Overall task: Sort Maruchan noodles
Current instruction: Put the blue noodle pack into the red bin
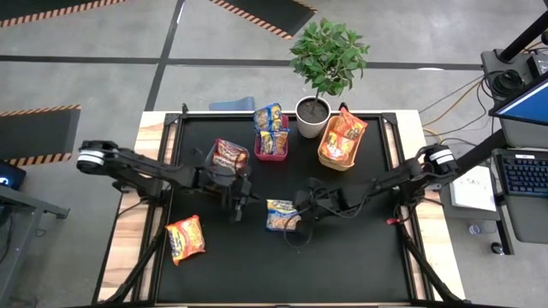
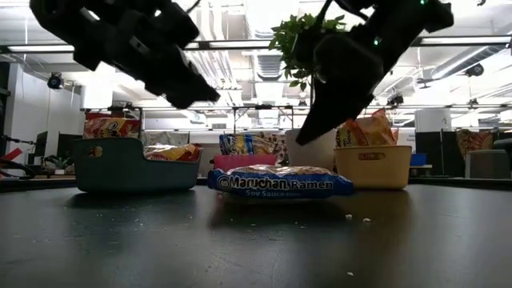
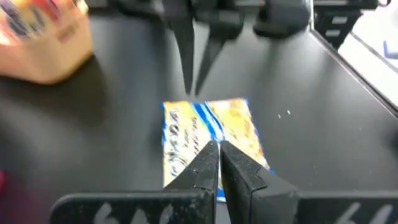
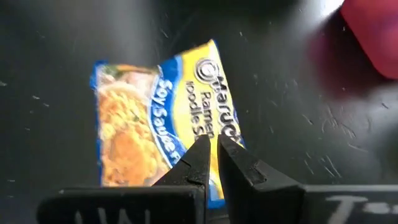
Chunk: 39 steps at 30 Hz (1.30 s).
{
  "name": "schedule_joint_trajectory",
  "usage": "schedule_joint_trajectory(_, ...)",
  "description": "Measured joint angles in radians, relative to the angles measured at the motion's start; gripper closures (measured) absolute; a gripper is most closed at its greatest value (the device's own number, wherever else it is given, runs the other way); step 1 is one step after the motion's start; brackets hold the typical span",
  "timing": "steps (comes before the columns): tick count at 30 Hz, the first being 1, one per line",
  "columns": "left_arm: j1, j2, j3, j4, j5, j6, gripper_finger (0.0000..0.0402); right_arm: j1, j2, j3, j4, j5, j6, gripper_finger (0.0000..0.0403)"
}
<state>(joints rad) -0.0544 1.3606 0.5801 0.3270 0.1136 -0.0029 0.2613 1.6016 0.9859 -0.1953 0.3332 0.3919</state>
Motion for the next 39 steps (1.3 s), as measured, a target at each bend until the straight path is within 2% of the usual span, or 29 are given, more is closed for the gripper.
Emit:
schedule_joint_trajectory(7, -0.074, 0.137, 0.102, -0.038, 0.001, -0.084, 0.0402, 0.011, -0.058, -0.067, -0.041, -0.020, -0.046, 0.0383)
schedule_joint_trajectory(9, -0.095, 0.168, 0.124, -0.097, 0.001, -0.127, 0.0402, 0.011, -0.077, -0.090, -0.016, -0.026, -0.051, 0.0383)
schedule_joint_trajectory(15, -0.149, 0.235, 0.176, -0.103, 0.003, -0.201, 0.0402, 0.011, -0.113, -0.184, 0.097, -0.030, -0.079, 0.0383)
schedule_joint_trajectory(21, -0.198, 0.302, 0.229, -0.164, -0.002, -0.260, 0.0402, 0.010, -0.120, -0.202, 0.166, -0.040, -0.102, 0.0383)
schedule_joint_trajectory(23, -0.234, 0.321, 0.243, -0.163, -0.046, -0.274, 0.0402, 0.010, -0.128, -0.200, 0.149, -0.047, -0.090, 0.0383)
schedule_joint_trajectory(25, -0.269, 0.345, 0.261, -0.180, -0.148, -0.296, 0.0402, 0.006, -0.129, -0.180, 0.154, -0.056, -0.067, 0.0379)
schedule_joint_trajectory(28, -0.322, 0.370, 0.278, -0.190, -0.266, -0.314, 0.0402, 0.004, -0.133, -0.156, 0.110, -0.089, -0.052, 0.0356)
schedule_joint_trajectory(33, -0.360, 0.418, 0.308, -0.164, -0.290, -0.331, 0.0402, 0.000, -0.153, -0.135, 0.073, -0.156, -0.016, 0.0280)
schedule_joint_trajectory(39, -0.355, 0.447, 0.306, -0.126, -0.368, -0.336, 0.0402, -0.008, -0.139, -0.160, 0.056, -0.152, 0.042, 0.0181)
